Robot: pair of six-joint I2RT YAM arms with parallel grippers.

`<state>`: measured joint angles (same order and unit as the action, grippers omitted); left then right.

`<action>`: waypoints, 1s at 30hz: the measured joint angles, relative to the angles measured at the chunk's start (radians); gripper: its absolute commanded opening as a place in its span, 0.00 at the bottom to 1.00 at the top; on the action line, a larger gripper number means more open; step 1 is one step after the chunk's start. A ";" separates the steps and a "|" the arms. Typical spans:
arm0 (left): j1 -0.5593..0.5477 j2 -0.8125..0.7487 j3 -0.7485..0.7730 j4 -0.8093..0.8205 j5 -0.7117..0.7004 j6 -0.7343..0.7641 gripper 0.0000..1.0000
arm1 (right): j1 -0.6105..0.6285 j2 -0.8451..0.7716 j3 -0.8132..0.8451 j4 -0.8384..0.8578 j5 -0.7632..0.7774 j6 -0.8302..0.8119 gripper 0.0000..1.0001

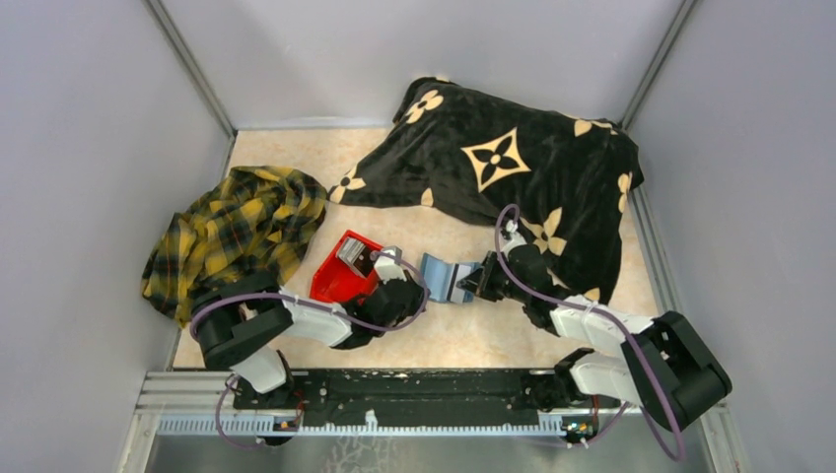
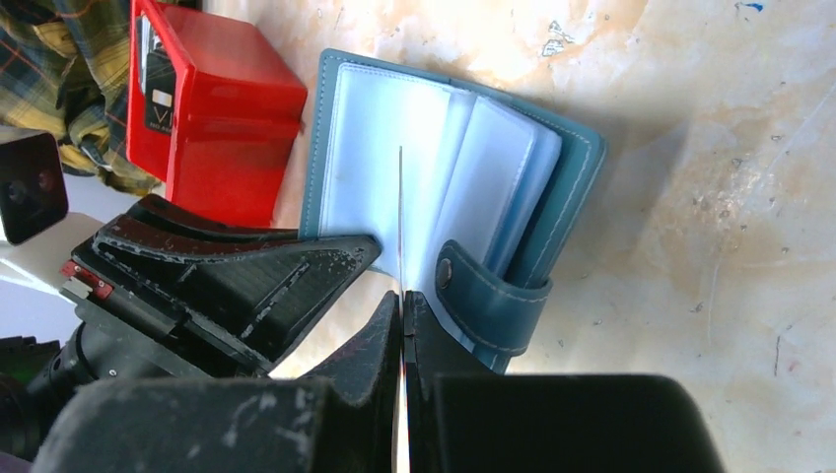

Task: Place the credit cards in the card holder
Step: Open the card holder at the center of the board, then insert the credit card into the card holder.

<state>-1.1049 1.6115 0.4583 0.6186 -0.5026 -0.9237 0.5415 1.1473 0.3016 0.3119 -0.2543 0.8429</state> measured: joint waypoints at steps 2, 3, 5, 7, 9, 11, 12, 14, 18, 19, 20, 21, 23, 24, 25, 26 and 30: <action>0.002 0.005 0.005 -0.009 0.002 -0.009 0.06 | -0.011 0.025 0.000 0.026 -0.018 0.006 0.00; 0.002 0.008 0.006 -0.012 0.003 -0.015 0.06 | -0.018 0.042 0.000 0.041 -0.028 0.010 0.00; 0.003 0.012 0.010 -0.017 0.005 -0.023 0.06 | -0.031 0.076 0.000 0.071 -0.045 0.020 0.00; 0.004 0.016 0.014 -0.023 0.006 -0.027 0.06 | -0.043 0.112 -0.006 0.111 -0.061 0.032 0.00; 0.004 0.016 0.019 -0.030 0.007 -0.028 0.06 | -0.048 0.138 -0.016 0.140 -0.073 0.041 0.00; 0.004 0.016 0.023 -0.038 0.007 -0.029 0.06 | -0.051 0.163 -0.023 0.165 -0.086 0.047 0.00; 0.004 0.016 0.024 -0.041 0.007 -0.030 0.06 | -0.054 0.176 -0.027 0.180 -0.092 0.051 0.00; 0.004 0.016 0.030 -0.052 0.006 -0.031 0.06 | -0.057 0.195 -0.027 0.196 -0.100 0.058 0.00; 0.006 0.018 0.039 -0.074 0.007 -0.035 0.06 | -0.066 0.240 -0.027 0.245 -0.116 0.071 0.00; 0.006 0.018 0.041 -0.079 0.006 -0.038 0.06 | -0.068 0.249 -0.027 0.257 -0.119 0.077 0.00; 0.006 0.019 0.043 -0.082 0.006 -0.039 0.06 | -0.070 0.257 -0.027 0.267 -0.123 0.079 0.00; 0.006 0.020 0.045 -0.088 0.006 -0.041 0.05 | -0.073 0.269 -0.028 0.283 -0.129 0.085 0.00; 0.007 0.021 0.049 -0.095 0.006 -0.045 0.06 | -0.079 0.292 -0.034 0.316 -0.139 0.095 0.00; 0.007 0.021 0.051 -0.098 0.006 -0.046 0.06 | -0.081 0.303 -0.037 0.328 -0.143 0.103 0.00; 0.007 0.021 0.051 -0.101 0.006 -0.048 0.06 | -0.085 0.316 -0.042 0.347 -0.150 0.110 0.00; 0.007 0.021 0.052 -0.103 0.005 -0.048 0.06 | -0.089 0.328 -0.047 0.366 -0.157 0.119 0.00; 0.007 0.021 0.055 -0.108 0.005 -0.050 0.06 | -0.101 0.376 -0.053 0.428 -0.181 0.148 0.00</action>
<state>-1.0977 1.6325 0.5129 0.5106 -0.4973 -0.9733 0.4404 1.5234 0.2485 0.7395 -0.4351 0.9909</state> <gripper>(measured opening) 0.106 0.008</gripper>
